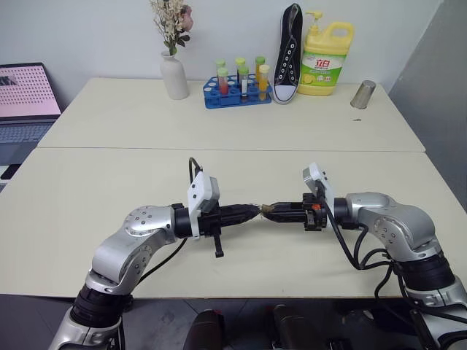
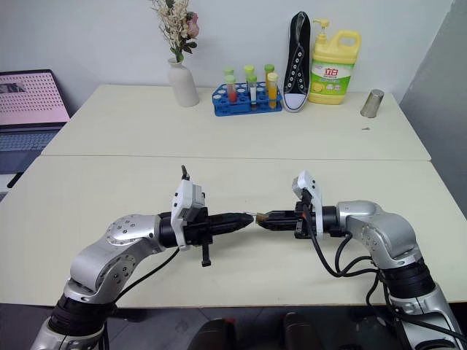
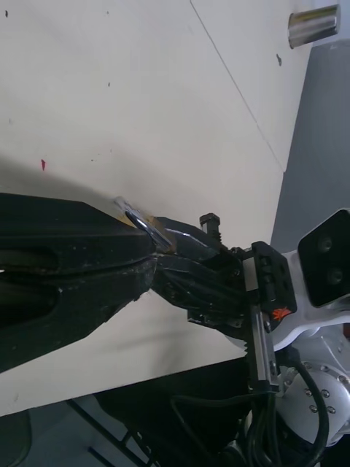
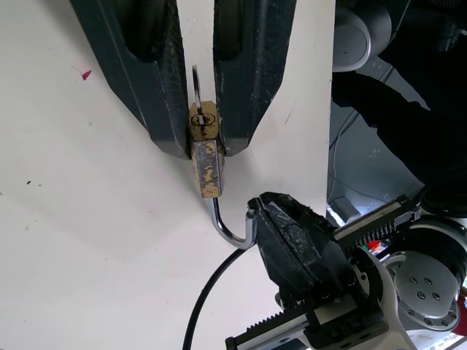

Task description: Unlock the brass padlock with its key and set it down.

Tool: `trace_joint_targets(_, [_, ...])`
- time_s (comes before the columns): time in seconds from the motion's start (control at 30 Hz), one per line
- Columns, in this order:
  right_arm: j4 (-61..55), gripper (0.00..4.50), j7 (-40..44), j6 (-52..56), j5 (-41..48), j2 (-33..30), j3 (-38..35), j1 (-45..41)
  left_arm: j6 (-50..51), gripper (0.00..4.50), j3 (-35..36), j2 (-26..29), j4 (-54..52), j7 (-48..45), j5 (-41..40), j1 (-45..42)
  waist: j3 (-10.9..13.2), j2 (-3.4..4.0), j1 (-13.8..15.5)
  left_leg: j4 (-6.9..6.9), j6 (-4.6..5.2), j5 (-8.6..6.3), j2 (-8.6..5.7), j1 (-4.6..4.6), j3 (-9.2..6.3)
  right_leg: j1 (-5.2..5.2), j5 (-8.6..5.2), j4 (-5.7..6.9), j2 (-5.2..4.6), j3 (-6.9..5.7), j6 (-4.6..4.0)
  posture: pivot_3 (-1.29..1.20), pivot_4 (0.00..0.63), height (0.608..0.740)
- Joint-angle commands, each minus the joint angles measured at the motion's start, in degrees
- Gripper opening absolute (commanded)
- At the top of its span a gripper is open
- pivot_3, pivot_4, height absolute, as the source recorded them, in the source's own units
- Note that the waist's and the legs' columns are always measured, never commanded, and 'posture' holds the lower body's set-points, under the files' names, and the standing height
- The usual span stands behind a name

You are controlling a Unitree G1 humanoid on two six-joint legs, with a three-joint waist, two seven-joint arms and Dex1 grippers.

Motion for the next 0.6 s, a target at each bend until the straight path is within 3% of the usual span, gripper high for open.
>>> trace_joint_targets(0.03, [-0.92, 0.13, 0.97, -1.17, 0.04, -0.11, -0.22, -0.88, -0.27, 0.0, 1.3, -0.75, -1.05, 0.94, -0.56, -1.45, 0.0, 0.0, 0.0, 0.0, 0.0, 0.0, 0.0, 0.0, 0.0, 0.0, 0.0, 0.0, 0.0, 0.0, 0.0, 0.0, 0.15, 0.74])
trace_joint_targets(0.6, [-0.95, 0.13, 0.64, -0.85, 0.21, -0.01, -0.08, -0.92, -1.69, 0.0, 1.45, 0.14, -1.74, 1.52, 1.91, -1.61, 0.0, 0.0, 0.0, 0.0, 0.0, 0.0, 0.0, 0.0, 0.0, 0.0, 0.0, 0.0, 0.0, 0.0, 0.0, 0.0, 0.15, 0.74])
